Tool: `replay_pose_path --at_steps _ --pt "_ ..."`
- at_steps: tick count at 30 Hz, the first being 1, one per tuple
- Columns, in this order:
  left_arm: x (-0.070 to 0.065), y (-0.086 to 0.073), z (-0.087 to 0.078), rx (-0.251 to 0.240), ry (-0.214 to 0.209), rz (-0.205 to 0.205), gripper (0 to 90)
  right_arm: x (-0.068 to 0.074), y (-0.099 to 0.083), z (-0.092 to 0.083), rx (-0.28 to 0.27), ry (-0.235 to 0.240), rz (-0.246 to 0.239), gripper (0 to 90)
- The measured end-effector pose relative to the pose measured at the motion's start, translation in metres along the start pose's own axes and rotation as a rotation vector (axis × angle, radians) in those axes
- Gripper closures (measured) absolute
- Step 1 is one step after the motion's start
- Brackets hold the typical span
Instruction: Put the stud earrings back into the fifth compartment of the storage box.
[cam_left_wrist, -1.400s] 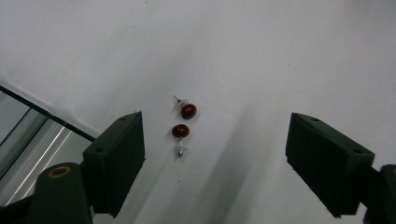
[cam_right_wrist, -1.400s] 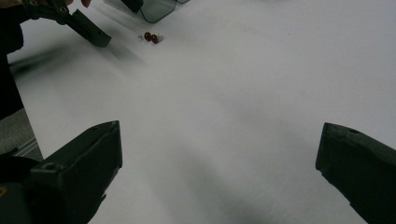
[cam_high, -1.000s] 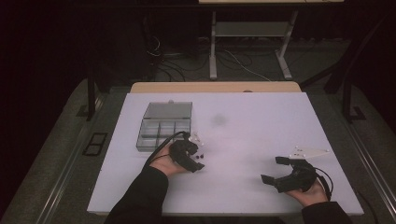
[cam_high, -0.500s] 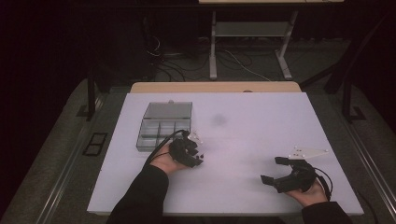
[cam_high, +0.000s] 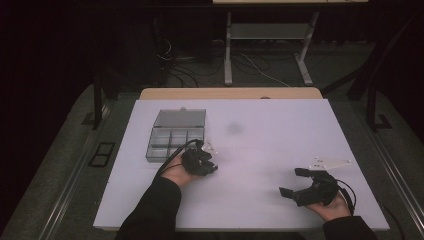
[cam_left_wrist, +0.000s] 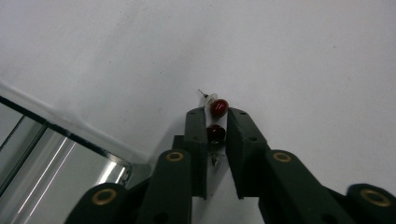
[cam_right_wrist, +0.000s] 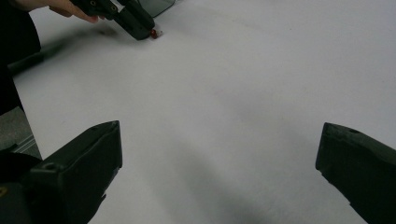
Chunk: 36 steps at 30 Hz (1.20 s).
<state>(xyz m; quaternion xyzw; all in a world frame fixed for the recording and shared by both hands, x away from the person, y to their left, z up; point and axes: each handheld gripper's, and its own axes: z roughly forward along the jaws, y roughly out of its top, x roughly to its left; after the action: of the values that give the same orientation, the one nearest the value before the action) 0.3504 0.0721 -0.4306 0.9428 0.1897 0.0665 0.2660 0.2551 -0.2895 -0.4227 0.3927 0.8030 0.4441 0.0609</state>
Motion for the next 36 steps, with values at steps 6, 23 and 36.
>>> replay_pose_path --at_steps 6,23,36 --pt "0.002 0.000 0.000 -0.002 -0.013 -0.013 78.4 0.000 0.000 0.000 0.002 -0.001 -0.001 0.3" --pt "0.001 -0.001 -0.015 -0.035 -0.044 -0.044 78.4 0.000 -0.001 0.000 0.002 -0.002 0.003 0.3" --pt "0.000 0.002 -0.041 -0.078 -0.055 -0.033 78.4 0.000 -0.001 0.000 0.003 -0.004 0.008 0.3"
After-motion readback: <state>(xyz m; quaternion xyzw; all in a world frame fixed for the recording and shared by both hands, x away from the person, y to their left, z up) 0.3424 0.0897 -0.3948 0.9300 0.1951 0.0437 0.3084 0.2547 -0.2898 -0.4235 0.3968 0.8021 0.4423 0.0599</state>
